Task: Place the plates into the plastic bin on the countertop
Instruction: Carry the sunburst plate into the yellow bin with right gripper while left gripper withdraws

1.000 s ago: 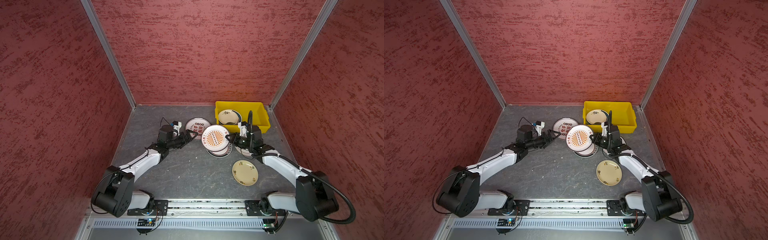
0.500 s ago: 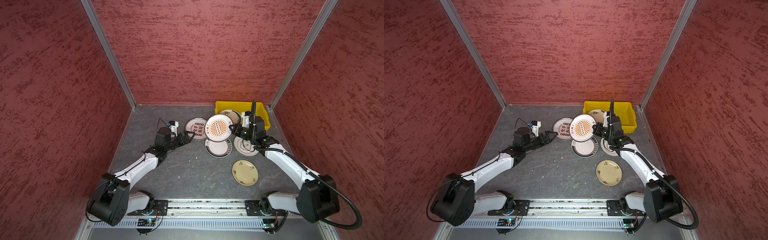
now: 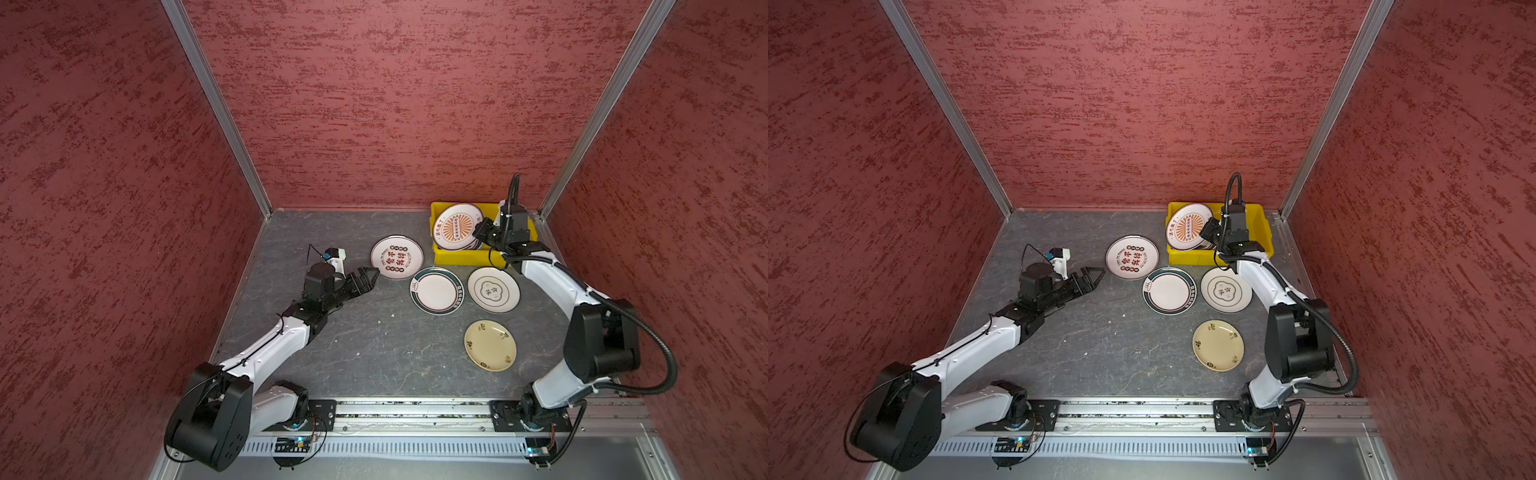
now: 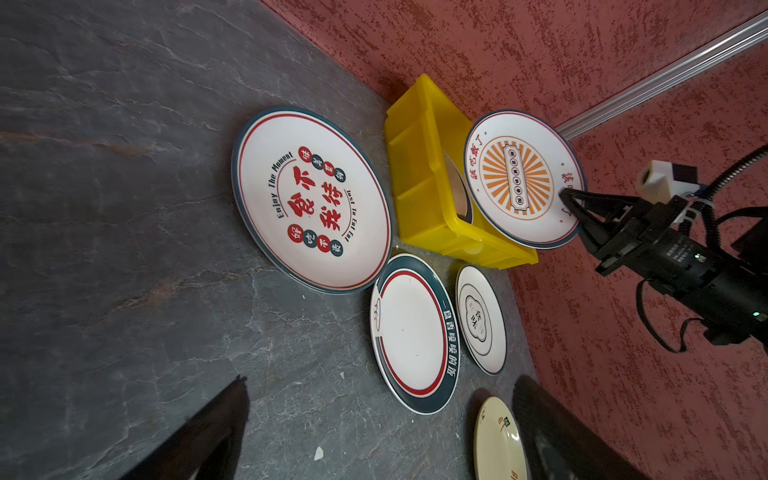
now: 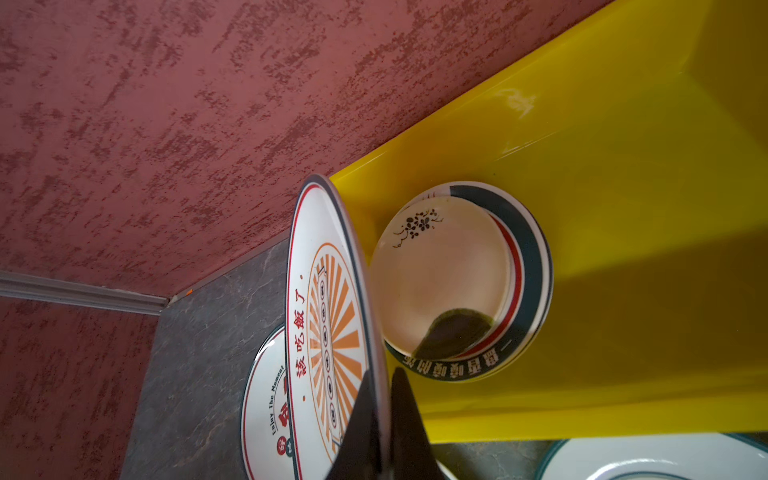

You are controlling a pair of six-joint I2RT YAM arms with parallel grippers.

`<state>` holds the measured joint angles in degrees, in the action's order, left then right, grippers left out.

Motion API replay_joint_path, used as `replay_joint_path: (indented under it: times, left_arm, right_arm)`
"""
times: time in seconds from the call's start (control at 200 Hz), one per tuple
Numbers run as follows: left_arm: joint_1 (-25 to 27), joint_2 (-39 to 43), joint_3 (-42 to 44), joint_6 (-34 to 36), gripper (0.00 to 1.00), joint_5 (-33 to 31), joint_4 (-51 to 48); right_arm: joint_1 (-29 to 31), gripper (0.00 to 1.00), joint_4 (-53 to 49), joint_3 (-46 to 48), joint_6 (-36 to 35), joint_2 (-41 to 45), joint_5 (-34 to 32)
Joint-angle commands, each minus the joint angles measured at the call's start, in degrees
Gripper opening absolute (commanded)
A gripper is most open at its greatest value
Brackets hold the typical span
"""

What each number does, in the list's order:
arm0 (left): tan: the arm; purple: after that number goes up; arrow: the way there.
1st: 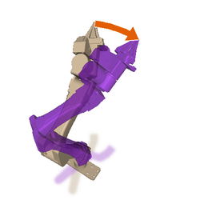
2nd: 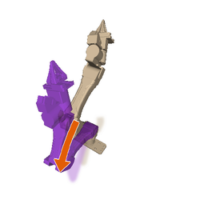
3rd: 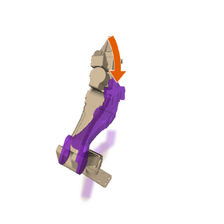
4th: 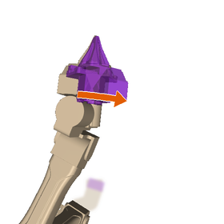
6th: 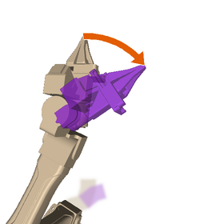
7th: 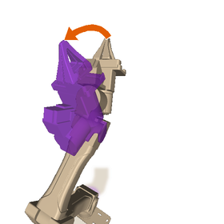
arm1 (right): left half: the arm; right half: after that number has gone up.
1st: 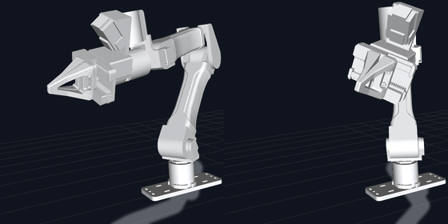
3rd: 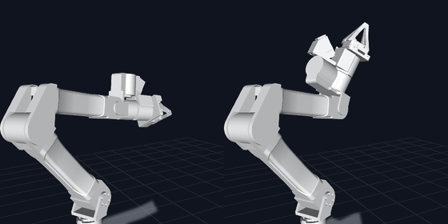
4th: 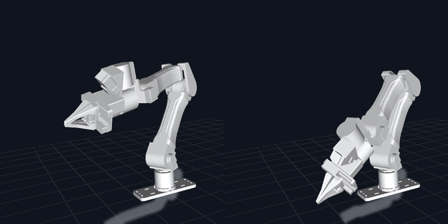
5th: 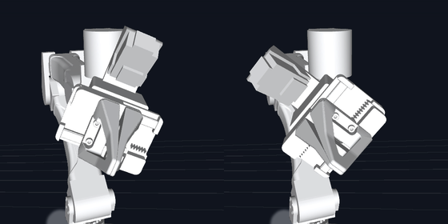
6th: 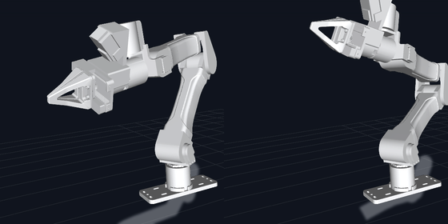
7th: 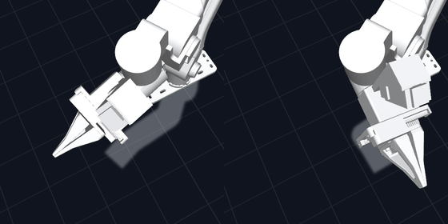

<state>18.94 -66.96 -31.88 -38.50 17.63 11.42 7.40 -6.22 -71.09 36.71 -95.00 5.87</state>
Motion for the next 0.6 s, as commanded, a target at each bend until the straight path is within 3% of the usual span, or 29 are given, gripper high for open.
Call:
replay_joint_path:
  times: [0.0, 0.13, 0.346, 0.596]
  left_arm:
    - [-0.5, 0.9, 0.5, 1.2, 0.99, -1.3, -0.6]
    - [-0.6, 0.1, 0.3, 1.0, 0.99, -1.3, -1.0]
    - [-0.8, -0.4, -0.2, 0.9, 0.99, -0.6, -1.5]
    - [-1.1, -0.5, -0.4, 0.8, 0.99, -0.2, -1.9]
  right_arm:
    - [-1.4, 0.00, 7.0, -3.0, 5.9, -3.4, 1.6]
    - [-2.0, 0.00, 4.7, -7.2, 6.6, -8.0, -0.3]
    - [-3.3, 0.00, 6.4, -5.7, 7.5, -8.8, -5.8]
    - [-4.0, 0.00, 5.9, -7.0, 8.0, -11.7, -5.2]
